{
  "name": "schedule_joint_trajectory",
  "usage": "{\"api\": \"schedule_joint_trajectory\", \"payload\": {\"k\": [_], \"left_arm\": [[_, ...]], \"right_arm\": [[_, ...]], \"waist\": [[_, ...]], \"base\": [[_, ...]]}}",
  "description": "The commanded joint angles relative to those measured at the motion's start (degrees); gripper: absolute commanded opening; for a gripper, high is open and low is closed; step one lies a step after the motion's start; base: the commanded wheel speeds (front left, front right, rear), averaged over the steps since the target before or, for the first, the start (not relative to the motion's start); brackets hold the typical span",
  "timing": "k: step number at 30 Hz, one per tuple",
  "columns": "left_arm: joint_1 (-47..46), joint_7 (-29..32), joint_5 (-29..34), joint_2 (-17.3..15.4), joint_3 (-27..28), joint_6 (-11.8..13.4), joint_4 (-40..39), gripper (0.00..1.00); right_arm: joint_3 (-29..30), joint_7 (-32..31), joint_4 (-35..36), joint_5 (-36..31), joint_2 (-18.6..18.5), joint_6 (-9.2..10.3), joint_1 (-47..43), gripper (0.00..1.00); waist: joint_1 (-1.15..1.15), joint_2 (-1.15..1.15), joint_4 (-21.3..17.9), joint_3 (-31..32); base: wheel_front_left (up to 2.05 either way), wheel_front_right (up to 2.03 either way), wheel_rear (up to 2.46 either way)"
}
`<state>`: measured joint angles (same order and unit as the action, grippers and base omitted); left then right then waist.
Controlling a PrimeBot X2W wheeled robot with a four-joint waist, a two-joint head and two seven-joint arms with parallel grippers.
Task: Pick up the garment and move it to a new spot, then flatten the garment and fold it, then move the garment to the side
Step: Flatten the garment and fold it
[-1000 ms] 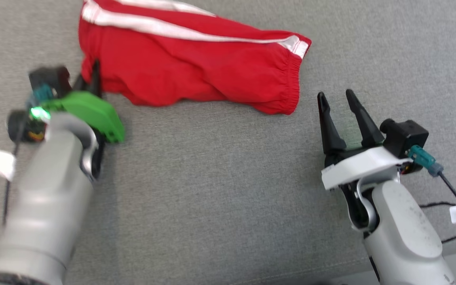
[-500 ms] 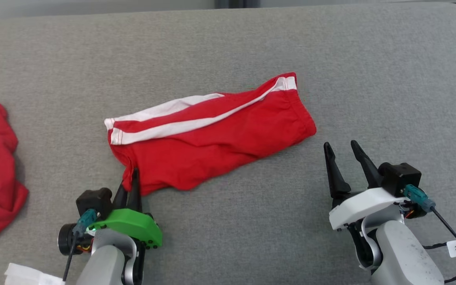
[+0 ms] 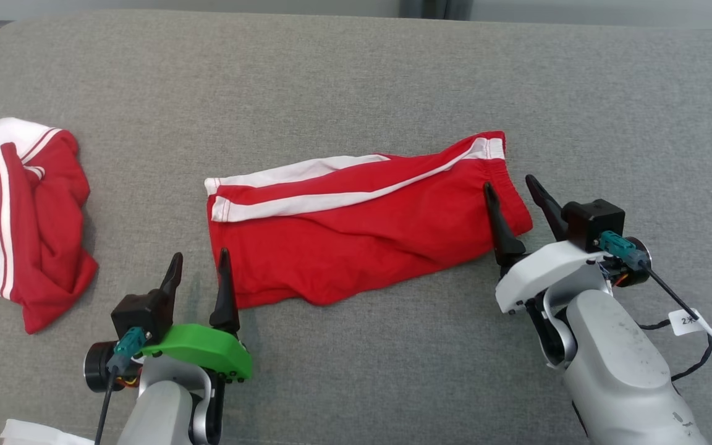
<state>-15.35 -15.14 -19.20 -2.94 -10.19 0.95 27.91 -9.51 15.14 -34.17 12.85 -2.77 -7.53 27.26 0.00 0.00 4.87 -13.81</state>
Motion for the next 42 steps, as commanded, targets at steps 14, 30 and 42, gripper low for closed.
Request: {"api": "schedule_joint_trajectory", "payload": {"k": [14,30,42], "left_arm": [[0.99,0.01,-1.89,-0.05,-1.27,0.54,-2.57,1.0],[2.48,0.01,-0.87,-0.06,-0.99,-0.22,-3.45,1.0],[4.06,0.01,-2.77,-0.08,-4.73,-1.05,-1.77,1.0]], "right_arm": [[-0.8,-0.49,-17.28,6.19,-0.06,0.08,-0.14,0.22],[5.88,-0.01,-2.53,14.21,-0.23,0.09,-5.52,0.0],[-12.11,-0.03,7.99,24.09,-0.23,0.05,-3.47,0.0]], "waist": [[0.0,0.0,2.45,-1.99],[0.0,0.0,-1.27,0.92],[0.0,0.0,3.38,3.18]], "base": [[0.0,0.0,0.0],[0.0,0.0,0.0],[0.0,0.0,0.0]]}}
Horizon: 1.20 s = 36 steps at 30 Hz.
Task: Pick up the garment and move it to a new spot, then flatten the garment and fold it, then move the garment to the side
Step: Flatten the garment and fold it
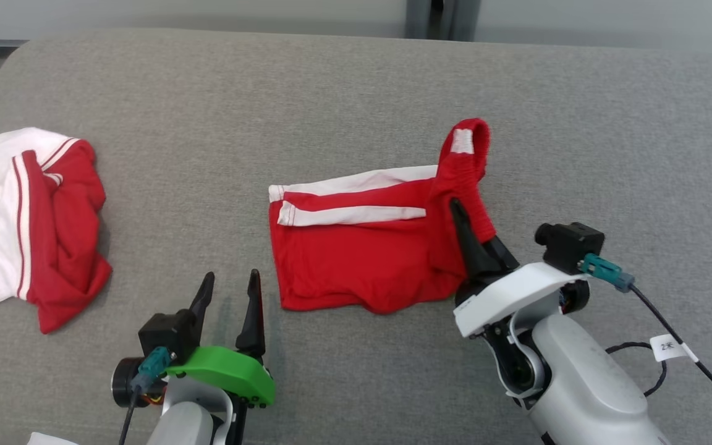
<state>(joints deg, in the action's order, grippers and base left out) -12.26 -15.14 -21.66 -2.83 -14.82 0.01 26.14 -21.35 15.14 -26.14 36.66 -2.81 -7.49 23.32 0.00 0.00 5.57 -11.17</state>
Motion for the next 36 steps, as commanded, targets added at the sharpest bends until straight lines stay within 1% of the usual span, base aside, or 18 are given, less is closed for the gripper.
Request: {"api": "schedule_joint_trajectory", "payload": {"k": [1,4,8,10,13,14,15,18,21,23,29,31,33,36], "left_arm": [[1.18,0.01,-0.36,-0.2,-0.29,0.07,-0.13,1.0],[1.9,0.01,-1.07,-0.2,-2.14,0.19,-0.07,1.0],[2.6,0.01,-1.82,-0.18,-4.29,0.61,-0.55,1.0],[2.94,0.01,-2.18,-0.18,-5.05,0.97,-0.73,1.0],[3.3,0.01,-2.6,-0.17,-5.95,1.33,-0.82,1.0],[3.36,0.01,-2.85,-0.17,-6.17,1.49,-0.82,1.0],[3.37,0.01,-2.89,-0.17,-6.28,1.62,-0.88,1.0],[3.0,0.01,-2.96,-0.17,-5.69,2.13,-1.27,1.0],[2.17,0.01,-2.1,-0.15,-4.71,2.43,-1.84,1.0],[1.61,0.01,-1.07,-0.19,-3.49,2.71,-2.38,1.0],[1.47,0.01,2.84,-0.18,0.51,3.27,-3.33,1.0],[1.74,0.01,3.44,-0.18,1.62,2.93,-3.48,1.0],[2.23,0.01,4.75,-0.21,2.81,2.62,-3.39,1.0],[3.81,0.01,6.54,-0.19,4.27,2.08,-3.05,1.0]], "right_arm": [[-1.84,-0.04,-0.23,-0.17,-0.16,0.01,1.2,0.0],[-4.79,-0.05,-2.75,-1.6,-0.22,0.01,2.76,0.0],[-6.72,-0.04,-7.29,-2.93,-0.14,0.0,5.19,0.0],[-7.82,-0.03,-9.24,-3.58,-0.13,0.01,6.43,0.0],[-10.35,-0.03,-11.5,-3.46,-0.16,0.0,7.67,0.0],[-11.48,-0.03,-11.82,-3.05,-0.19,0.01,8.21,0.96],[-12.19,-0.02,-11.41,-2.33,-0.17,0.01,8.63,1.0],[-12.84,-0.02,-9.79,-2.69,-0.26,0.01,9.38,1.0],[-10.36,-0.02,-8.18,-5.79,-0.37,0.01,8.7,1.0],[-6.61,-0.02,-6.81,-9.28,-0.36,0.01,7.46,1.0],[10.41,-0.01,-2.42,-22.26,-0.21,0.01,0.82,1.0],[14.84,-0.01,-0.94,-24.76,-0.17,0.01,-1.44,1.0],[17.5,-0.01,0.02,-26.7,0.0,0.01,-3.54,1.0],[19.93,-0.01,0.61,-28.34,-0.06,0.01,-6.25,1.0]], "waist": [[0.0,0.0,3.54,0.65],[0.0,0.0,7.88,1.35],[0.0,0.0,13.02,1.44],[0.0,0.0,14.87,1.15],[0.0,0.0,16.41,0.98],[0.0,0.0,16.62,0.97],[0.0,0.0,16.69,0.96],[0.0,0.0,15.48,0.88],[0.0,0.0,13.0,0.78],[0.0,0.0,10.84,0.78],[0.0,0.0,3.84,1.52],[0.0,0.0,1.93,1.76],[0.0,0.0,0.18,2.22],[0.0,0.0,-2.03,3.03]], "base": [[0.0,0.0,0.0],[0.0,0.0,0.0],[0.0,0.0,0.0],[0.0,0.0,0.0],[0.0,0.0,0.0],[0.0,0.0,0.0],[0.0,0.0,0.0],[0.0,0.0,0.0],[0.0,0.0,0.0],[0.0,0.0,0.0],[0.0,0.0,0.0],[0.0,0.0,0.0],[0.0,0.0,0.0],[0.0,0.0,0.0]]}}
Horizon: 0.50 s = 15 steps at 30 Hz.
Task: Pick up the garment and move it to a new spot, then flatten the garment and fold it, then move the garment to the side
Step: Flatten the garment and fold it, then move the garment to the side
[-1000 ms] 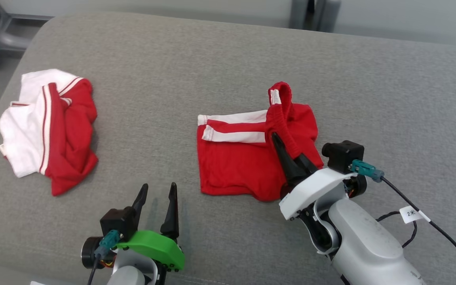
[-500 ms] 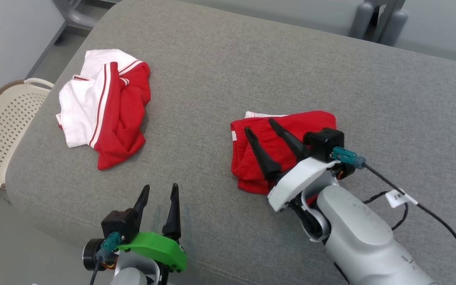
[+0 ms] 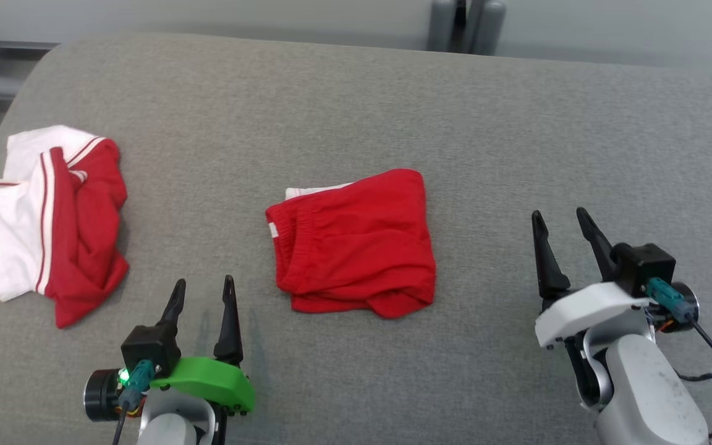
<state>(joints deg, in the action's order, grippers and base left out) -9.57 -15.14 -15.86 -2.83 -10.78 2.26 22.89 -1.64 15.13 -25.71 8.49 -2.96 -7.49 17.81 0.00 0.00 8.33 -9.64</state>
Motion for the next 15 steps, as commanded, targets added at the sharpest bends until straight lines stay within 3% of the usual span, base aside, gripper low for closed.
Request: {"api": "schedule_joint_trajectory", "payload": {"k": [1,9,15], "left_arm": [[1.67,0.01,1.21,-0.19,0.78,-0.58,0.3,1.0],[7.56,0.01,2.21,-0.21,4.54,-0.71,-1.35,1.0],[10.07,0.01,3.12,-0.2,4.5,-0.88,-1.76,1.0]], "right_arm": [[0.73,0.0,0.09,-0.02,-0.01,0.01,-1.81,1.0],[-0.01,0.0,0.04,0.92,0.04,0.01,-8.1,1.0],[-1.43,0.0,0.42,1.93,0.01,0.01,-10.42,1.0]], "waist": [[0.0,0.0,-5.5,1.86],[0.0,0.0,-8.79,4.74],[0.0,0.0,-8.86,6.16]], "base": [[0.0,0.0,0.0],[0.0,0.0,0.0],[0.0,0.0,0.0]]}}
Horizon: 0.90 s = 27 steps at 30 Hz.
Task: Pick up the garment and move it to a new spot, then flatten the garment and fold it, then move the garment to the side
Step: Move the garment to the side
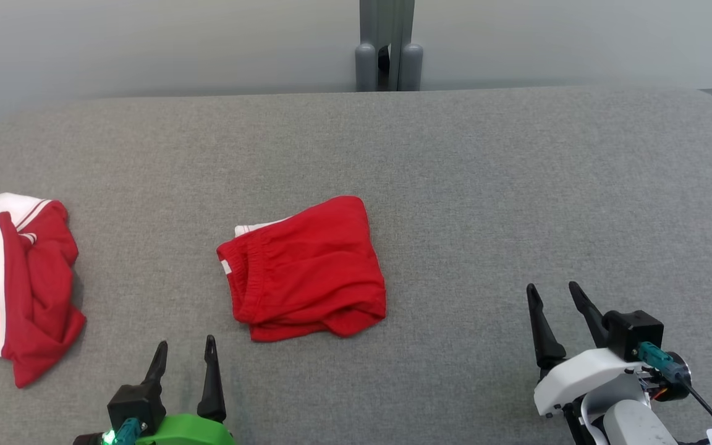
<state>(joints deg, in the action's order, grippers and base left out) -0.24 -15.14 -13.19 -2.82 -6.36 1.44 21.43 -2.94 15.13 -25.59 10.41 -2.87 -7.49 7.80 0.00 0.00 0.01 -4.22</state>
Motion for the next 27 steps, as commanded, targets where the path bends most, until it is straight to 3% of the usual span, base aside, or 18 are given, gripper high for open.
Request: {"api": "schedule_joint_trajectory", "payload": {"k": [1,7,13,21,27], "left_arm": [[0.74,0.01,0.39,-0.21,0.01,0.17,-0.43,1.0],[-2.59,0.01,0.27,-0.21,-1.87,-0.24,-0.48,1.0],[-5.55,0.01,-1.31,-0.19,-5.0,-0.21,-0.04,1.0],[-6.41,0.01,-2.92,-0.2,-7.79,0.25,0.46,1.0],[-6.51,0.01,-2.8,-0.15,-9.1,0.35,0.23,1.0]], "right_arm": [[-0.3,0.0,0.47,-0.01,-0.11,0.01,-0.43,1.0],[-3.09,0.0,0.01,1.16,-0.04,0.01,2.36,1.0],[-9.17,0.0,-3.9,3.54,-0.14,0.01,9.93,1.0],[-12.04,0.0,-14.98,5.95,-0.19,0.01,19.06,1.0],[-10.88,0.0,-22.11,8.15,-0.18,0.01,21.47,1.0]], "waist": [[0.0,0.0,-0.29,0.6],[0.0,0.0,2.26,-1.95],[0.0,0.0,8.53,-5.58],[0.0,0.0,17.13,-8.58],[0.0,0.0,20.89,-10.03]], "base": [[0.0,0.0,0.0],[0.0,0.0,0.0],[0.0,0.0,0.0],[0.0,0.0,0.0],[0.0,0.0,0.0]]}}
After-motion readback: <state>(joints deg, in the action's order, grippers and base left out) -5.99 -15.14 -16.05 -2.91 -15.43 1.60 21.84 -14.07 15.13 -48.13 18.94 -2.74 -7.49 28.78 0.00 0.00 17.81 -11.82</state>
